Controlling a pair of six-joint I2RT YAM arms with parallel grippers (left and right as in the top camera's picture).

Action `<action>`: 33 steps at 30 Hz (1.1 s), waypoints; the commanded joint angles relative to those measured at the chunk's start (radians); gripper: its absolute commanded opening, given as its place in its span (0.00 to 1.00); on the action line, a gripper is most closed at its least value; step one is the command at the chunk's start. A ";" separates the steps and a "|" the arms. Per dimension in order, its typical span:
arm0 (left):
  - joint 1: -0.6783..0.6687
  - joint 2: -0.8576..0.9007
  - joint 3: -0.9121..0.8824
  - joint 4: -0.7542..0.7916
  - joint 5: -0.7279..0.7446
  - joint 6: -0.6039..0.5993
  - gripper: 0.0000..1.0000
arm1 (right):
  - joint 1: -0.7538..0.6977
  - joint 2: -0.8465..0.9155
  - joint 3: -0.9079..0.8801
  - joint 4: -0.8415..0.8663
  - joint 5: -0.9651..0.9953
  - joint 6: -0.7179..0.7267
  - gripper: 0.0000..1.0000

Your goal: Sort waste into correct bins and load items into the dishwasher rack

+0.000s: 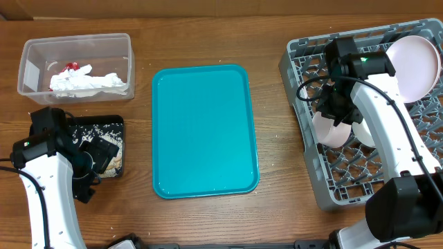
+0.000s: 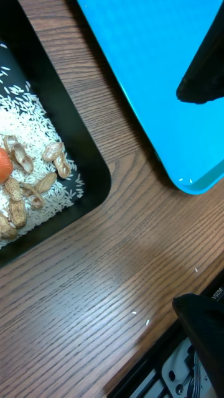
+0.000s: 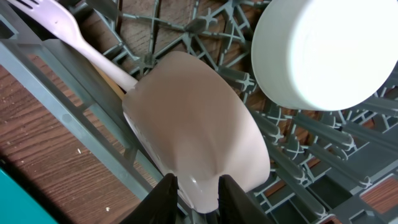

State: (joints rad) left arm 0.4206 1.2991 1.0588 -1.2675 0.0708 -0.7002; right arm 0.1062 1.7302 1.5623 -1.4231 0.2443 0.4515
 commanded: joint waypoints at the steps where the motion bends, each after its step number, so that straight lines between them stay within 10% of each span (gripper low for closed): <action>1: 0.001 -0.001 -0.002 0.001 0.000 0.013 1.00 | -0.002 0.000 -0.005 -0.005 0.001 0.012 0.23; 11: 0.001 -0.001 -0.002 0.001 0.000 0.013 1.00 | 0.013 0.000 -0.023 -0.022 -0.031 -0.034 0.04; 33: 0.001 -0.001 -0.002 0.001 0.000 0.013 1.00 | -0.016 0.000 -0.053 -0.024 0.079 0.081 0.04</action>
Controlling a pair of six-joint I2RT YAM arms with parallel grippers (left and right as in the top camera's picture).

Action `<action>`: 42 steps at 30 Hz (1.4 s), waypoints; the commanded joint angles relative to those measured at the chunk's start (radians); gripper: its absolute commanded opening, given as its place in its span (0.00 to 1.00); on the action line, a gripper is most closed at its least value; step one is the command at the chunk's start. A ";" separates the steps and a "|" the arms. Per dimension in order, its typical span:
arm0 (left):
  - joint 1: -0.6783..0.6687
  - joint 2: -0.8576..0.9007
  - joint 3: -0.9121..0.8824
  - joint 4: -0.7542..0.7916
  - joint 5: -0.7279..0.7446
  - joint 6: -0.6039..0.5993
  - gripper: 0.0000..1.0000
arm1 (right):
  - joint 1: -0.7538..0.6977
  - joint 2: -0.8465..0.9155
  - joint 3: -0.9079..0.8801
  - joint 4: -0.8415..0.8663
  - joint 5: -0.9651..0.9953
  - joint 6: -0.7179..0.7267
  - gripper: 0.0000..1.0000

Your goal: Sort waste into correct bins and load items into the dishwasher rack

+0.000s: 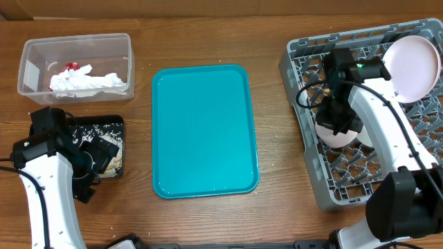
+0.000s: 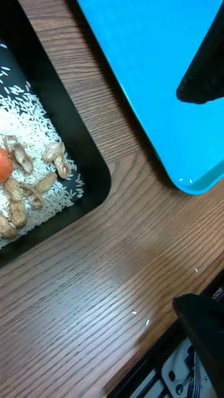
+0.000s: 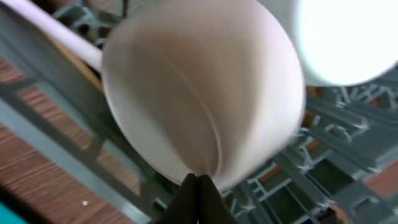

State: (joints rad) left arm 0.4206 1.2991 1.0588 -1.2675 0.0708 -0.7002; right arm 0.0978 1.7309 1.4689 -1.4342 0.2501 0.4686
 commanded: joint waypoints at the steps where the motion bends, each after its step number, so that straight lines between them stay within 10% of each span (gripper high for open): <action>1: 0.001 -0.001 -0.002 0.001 0.000 0.013 1.00 | -0.009 0.000 0.040 -0.014 0.074 0.068 0.04; 15: 0.001 -0.001 -0.002 0.001 0.000 0.013 1.00 | -0.026 -0.001 0.044 0.034 -0.097 -0.026 0.04; 18: 0.001 -0.001 -0.002 0.001 0.000 0.013 1.00 | -0.027 0.000 0.036 0.110 -0.147 -0.073 0.17; 42: 0.001 -0.001 -0.002 0.001 0.000 0.013 1.00 | -0.125 0.001 0.023 0.151 -0.245 -0.126 0.06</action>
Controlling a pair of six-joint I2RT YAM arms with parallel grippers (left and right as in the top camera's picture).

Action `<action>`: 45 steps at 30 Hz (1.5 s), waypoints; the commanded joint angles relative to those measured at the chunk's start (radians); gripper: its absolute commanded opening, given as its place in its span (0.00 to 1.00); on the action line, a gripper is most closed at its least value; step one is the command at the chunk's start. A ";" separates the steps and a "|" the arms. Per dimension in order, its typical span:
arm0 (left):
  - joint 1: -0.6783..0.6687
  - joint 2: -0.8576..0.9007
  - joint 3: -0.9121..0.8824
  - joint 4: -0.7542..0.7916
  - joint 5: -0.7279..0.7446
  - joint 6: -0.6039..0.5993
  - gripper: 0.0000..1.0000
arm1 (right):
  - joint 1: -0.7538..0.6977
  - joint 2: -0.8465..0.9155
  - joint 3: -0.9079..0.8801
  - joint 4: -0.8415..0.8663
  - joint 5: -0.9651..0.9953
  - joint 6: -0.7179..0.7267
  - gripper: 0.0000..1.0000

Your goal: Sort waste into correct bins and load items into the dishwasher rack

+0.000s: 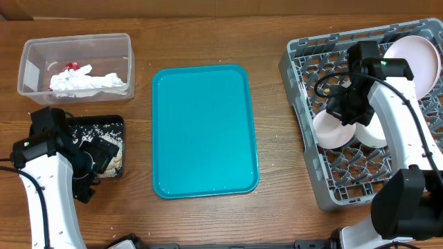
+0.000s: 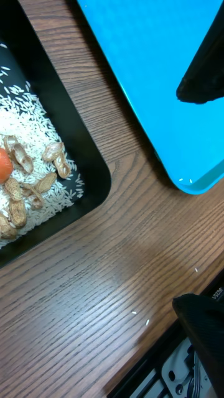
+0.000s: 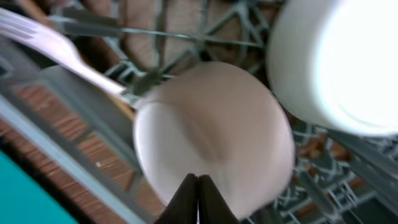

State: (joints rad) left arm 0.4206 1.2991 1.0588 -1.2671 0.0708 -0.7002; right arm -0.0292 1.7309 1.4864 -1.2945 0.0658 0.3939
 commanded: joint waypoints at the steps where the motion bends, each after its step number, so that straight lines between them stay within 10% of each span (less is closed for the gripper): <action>1: 0.001 -0.001 -0.002 0.000 0.000 0.013 1.00 | 0.002 0.004 0.005 0.011 -0.060 -0.051 0.07; 23: 0.001 -0.001 -0.002 0.000 0.000 0.013 1.00 | 0.000 0.076 0.131 -0.292 0.234 0.154 0.04; 45: 0.001 -0.001 -0.002 0.000 0.000 0.013 1.00 | -0.040 0.079 0.038 -0.123 0.202 0.150 0.13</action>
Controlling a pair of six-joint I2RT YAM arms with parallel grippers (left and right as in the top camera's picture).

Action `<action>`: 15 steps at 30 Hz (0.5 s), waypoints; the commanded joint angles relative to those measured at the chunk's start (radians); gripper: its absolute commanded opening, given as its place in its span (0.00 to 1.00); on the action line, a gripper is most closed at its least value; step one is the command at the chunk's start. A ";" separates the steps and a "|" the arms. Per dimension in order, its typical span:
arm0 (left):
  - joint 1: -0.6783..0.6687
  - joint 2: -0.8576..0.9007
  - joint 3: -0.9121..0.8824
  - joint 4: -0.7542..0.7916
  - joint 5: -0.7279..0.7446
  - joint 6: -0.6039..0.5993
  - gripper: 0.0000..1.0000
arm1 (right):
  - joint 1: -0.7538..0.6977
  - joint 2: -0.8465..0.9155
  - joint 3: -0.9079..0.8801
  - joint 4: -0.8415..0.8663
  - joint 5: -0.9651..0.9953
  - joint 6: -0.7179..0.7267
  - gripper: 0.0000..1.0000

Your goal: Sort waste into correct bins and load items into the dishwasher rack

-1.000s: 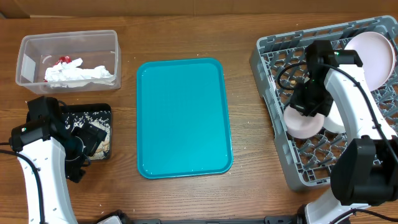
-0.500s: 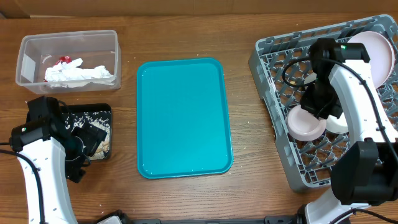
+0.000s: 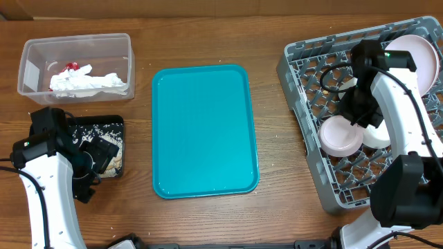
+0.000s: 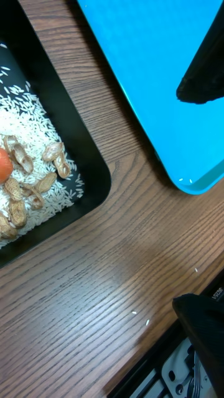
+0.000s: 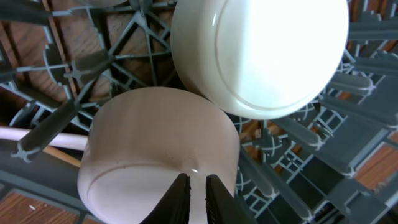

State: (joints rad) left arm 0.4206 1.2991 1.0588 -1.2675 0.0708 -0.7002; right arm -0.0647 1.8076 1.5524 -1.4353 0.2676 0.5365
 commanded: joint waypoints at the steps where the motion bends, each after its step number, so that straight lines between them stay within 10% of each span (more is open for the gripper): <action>1: 0.001 -0.001 -0.002 0.001 0.000 0.013 1.00 | -0.004 0.002 -0.039 0.026 0.000 0.007 0.13; 15: 0.001 -0.001 -0.002 0.001 0.000 0.013 1.00 | -0.004 0.002 -0.140 0.126 0.001 0.011 0.18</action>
State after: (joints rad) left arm 0.4206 1.2991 1.0588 -1.2675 0.0704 -0.7002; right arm -0.0650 1.8076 1.4429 -1.3186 0.2680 0.5396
